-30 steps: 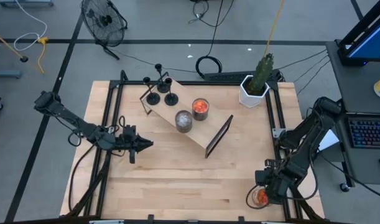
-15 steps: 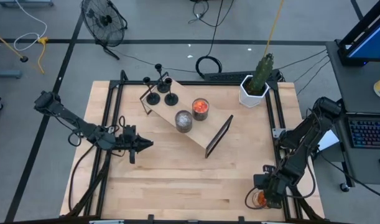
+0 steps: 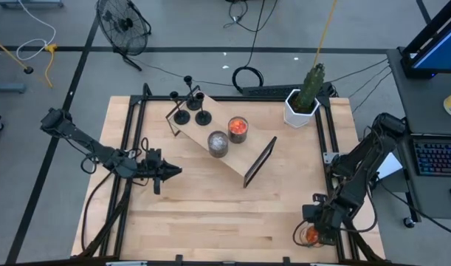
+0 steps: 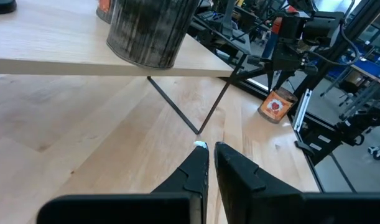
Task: Pick & Place candle stick holders
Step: Put the orange scented candle on the shelf
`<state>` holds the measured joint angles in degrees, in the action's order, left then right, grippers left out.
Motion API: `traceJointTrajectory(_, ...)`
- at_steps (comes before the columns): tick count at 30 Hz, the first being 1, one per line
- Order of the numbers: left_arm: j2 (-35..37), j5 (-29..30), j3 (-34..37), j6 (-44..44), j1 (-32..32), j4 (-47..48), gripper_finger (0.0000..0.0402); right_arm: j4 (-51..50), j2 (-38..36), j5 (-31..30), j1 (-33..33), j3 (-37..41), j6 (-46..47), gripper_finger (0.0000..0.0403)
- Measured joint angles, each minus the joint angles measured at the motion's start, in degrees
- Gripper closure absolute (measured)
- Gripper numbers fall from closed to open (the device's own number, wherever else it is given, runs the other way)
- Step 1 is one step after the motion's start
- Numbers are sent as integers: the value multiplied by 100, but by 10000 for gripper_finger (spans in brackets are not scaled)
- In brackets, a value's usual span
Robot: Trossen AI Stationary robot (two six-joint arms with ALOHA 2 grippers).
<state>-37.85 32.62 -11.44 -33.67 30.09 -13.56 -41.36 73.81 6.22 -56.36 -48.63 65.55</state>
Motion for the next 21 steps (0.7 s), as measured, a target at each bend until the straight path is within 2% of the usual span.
traceJointTrajectory(6, 0, 0, 0, 13, 0, 1, 369, -203, -189, -43, 15, 5, -24, 396)
traceJointTrajectory(17, 1, 2, 0, 1, 0, 0, 369, -484, -423, 144, 262, 4, -100, 401)
traceJointTrajectory(21, 0, 4, 0, 5, 0, 1, 369, -728, -552, 146, 508, -211, -340, 401)
